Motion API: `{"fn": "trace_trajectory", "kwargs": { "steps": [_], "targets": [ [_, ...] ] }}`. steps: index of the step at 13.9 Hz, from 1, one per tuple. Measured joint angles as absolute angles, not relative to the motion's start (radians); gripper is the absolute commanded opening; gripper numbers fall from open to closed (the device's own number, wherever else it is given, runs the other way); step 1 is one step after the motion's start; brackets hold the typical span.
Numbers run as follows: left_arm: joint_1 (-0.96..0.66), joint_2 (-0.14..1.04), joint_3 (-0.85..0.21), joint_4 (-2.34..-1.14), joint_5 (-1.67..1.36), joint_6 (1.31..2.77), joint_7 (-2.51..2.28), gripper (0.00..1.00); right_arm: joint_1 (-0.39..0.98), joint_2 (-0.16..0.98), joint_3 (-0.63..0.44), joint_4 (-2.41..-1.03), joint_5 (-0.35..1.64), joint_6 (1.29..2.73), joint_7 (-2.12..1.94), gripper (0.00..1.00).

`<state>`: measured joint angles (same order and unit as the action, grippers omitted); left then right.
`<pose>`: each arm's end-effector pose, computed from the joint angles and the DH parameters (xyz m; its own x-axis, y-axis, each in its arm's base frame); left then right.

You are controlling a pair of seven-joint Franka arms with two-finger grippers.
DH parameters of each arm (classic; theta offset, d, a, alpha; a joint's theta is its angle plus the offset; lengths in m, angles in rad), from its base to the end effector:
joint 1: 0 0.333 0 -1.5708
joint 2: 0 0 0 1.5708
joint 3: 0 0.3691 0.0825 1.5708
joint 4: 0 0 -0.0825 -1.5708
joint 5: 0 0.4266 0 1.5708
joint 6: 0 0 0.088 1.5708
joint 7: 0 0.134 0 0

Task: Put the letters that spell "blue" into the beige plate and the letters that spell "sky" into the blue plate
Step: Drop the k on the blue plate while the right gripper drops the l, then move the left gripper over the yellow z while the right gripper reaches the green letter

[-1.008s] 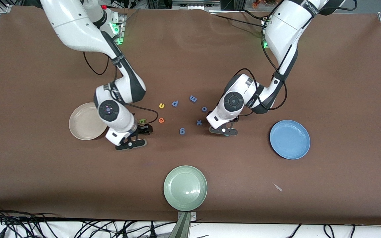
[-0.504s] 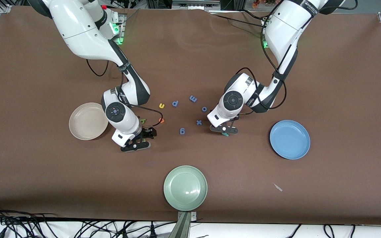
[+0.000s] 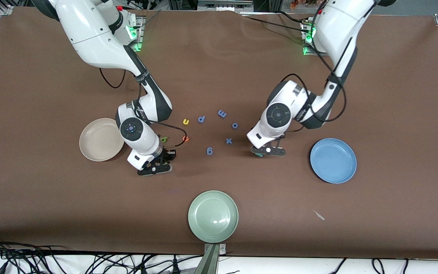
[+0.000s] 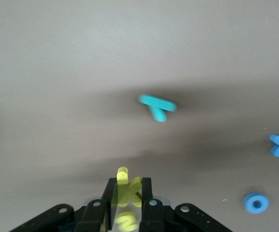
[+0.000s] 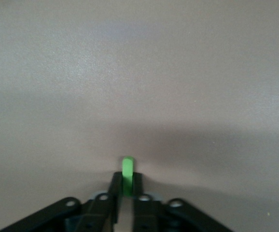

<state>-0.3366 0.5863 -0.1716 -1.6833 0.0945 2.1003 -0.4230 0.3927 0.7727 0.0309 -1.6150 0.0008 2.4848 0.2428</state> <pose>0.6356 -0.3331 0.2415 0.9816 -0.1138 -0.1533 -0.1220 -0.9915 -0.0452 0.7027 0.3135 0.1605 0.9820 0.1669 0.0890 0.1713 -0.9842 -0.0448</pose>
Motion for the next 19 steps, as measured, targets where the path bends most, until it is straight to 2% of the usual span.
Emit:
{"fn": "trace_trajectory", "kwargs": {
  "steps": [3,6,9,10,11,12,13,15,19],
  "targets": [
    [-0.203,0.531,-0.166,-1.683,0.1,2.06,-0.252,0.0,0.378,0.766,0.021,-1.595,0.001,2.469,0.241,0.0],
    [-0.071,0.531,-0.164,-1.684,0.168,2.06,-0.129,0.0,0.346,0.719,-0.014,-1.586,0.0,2.337,0.199,0.0],
    [-0.014,0.566,-0.164,-1.693,0.252,2.085,-0.11,0.02,0.337,0.632,-0.097,-1.667,0.0,2.268,0.066,0.0],
    [-0.003,0.589,-0.164,-1.697,0.258,2.11,-0.109,0.2,0.334,0.598,-0.121,-1.717,0.0,2.268,0.033,0.0],
    [0.011,0.615,-0.163,-1.699,0.259,2.138,-0.104,0.81,0.332,0.564,-0.144,-1.77,0.0,2.269,0.001,0.0],
    [0.023,0.636,-0.163,-1.699,0.259,2.158,-0.094,1.0,0.332,0.532,-0.167,-1.821,0.0,2.269,-0.027,0.0],
    [0.031,0.648,-0.163,-1.699,0.259,2.168,-0.089,1.0,0.331,0.506,-0.191,-1.869,0.0,2.269,-0.056,0.0],
    [0.033,0.649,-0.17,-1.696,0.259,2.17,-0.088,1.0,0.33,0.48,-0.239,-1.945,0.0,2.269,-0.108,0.99],
    [0.031,0.609,-0.271,-1.676,0.258,2.132,-0.118,1.0,0.332,0.477,-0.247,-1.976,0.012,2.273,-0.108,1.0]
  ]
}}
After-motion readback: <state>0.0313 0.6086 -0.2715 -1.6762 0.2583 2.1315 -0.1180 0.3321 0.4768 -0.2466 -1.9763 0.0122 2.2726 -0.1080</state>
